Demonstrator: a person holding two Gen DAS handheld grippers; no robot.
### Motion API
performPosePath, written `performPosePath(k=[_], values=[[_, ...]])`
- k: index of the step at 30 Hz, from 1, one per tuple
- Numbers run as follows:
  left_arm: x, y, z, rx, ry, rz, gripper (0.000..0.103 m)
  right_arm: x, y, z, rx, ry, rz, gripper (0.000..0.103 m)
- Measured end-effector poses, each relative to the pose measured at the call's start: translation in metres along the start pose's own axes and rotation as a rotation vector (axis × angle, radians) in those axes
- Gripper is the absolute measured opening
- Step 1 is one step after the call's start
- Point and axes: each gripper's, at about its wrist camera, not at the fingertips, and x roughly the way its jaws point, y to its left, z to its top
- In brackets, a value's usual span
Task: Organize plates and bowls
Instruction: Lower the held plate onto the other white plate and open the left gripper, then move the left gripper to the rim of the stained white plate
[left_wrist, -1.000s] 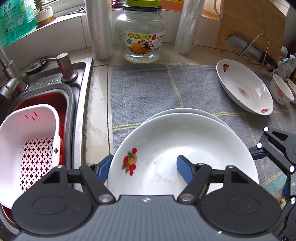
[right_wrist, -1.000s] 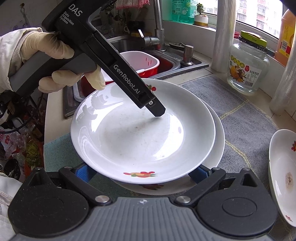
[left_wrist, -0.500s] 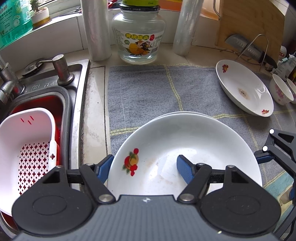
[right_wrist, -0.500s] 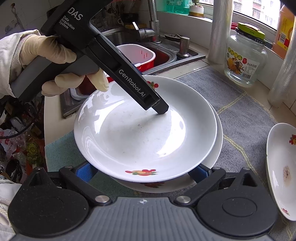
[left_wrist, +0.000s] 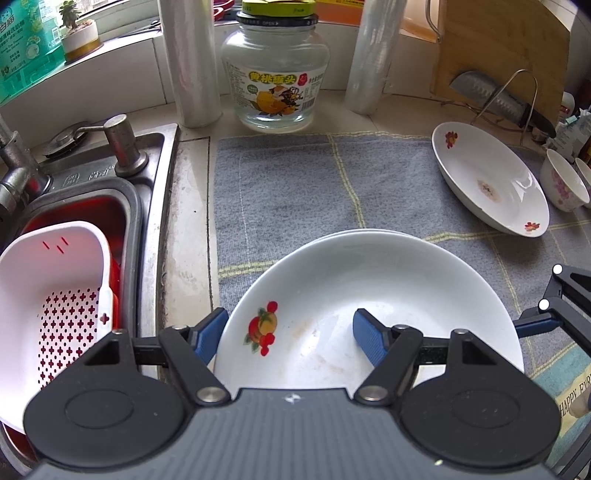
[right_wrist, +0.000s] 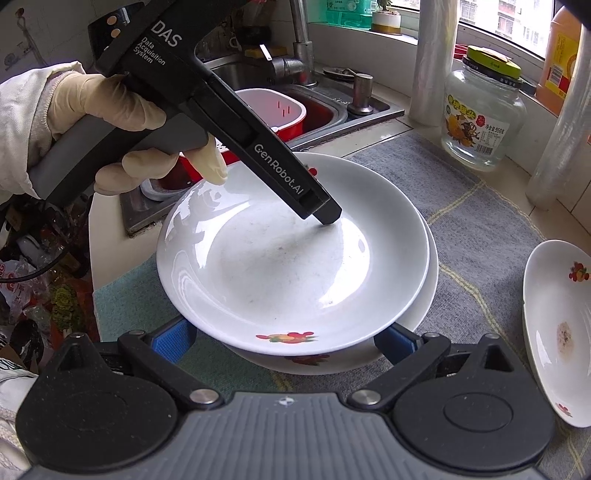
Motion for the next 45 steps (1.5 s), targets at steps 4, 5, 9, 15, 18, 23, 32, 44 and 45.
performPosePath(k=[4, 5, 9, 15, 18, 23, 32, 44, 45], values=[[0.001, 0.001, 0.000, -0.007, 0.001, -0.004, 0.073, -0.003, 0.002, -0.001, -0.002, -0.001, -0.014, 0.103], [0.002, 0.000, -0.001, -0.005, 0.001, -0.002, 0.073, -0.003, 0.002, -0.002, -0.003, -0.002, -0.018, 0.103], [0.004, -0.001, -0.001, -0.007, 0.006, -0.001, 0.073, -0.004, 0.003, -0.003, -0.016, -0.001, -0.053, 0.103], [0.006, -0.005, 0.000, -0.001, 0.004, 0.001, 0.074, 0.000, 0.004, -0.006, -0.038, 0.028, -0.102, 0.103], [0.006, -0.006, 0.000, 0.003, 0.001, 0.004, 0.076, 0.001, 0.002, -0.010, -0.012, 0.014, -0.091, 0.103], [-0.007, -0.011, 0.001, 0.011, -0.072, 0.021, 0.087, -0.003, 0.000, -0.013, -0.003, 0.004, -0.095, 0.103], [-0.041, -0.031, -0.003, 0.042, -0.183, 0.075, 0.092, -0.027, -0.011, -0.031, 0.048, -0.050, -0.178, 0.103], [-0.048, -0.075, 0.001, 0.091, -0.212, 0.018, 0.092, -0.056, -0.043, -0.063, 0.250, -0.072, -0.356, 0.103], [-0.047, -0.079, 0.002, 0.096, -0.215, 0.015, 0.092, -0.060, -0.047, -0.066, 0.261, -0.075, -0.366, 0.103]])
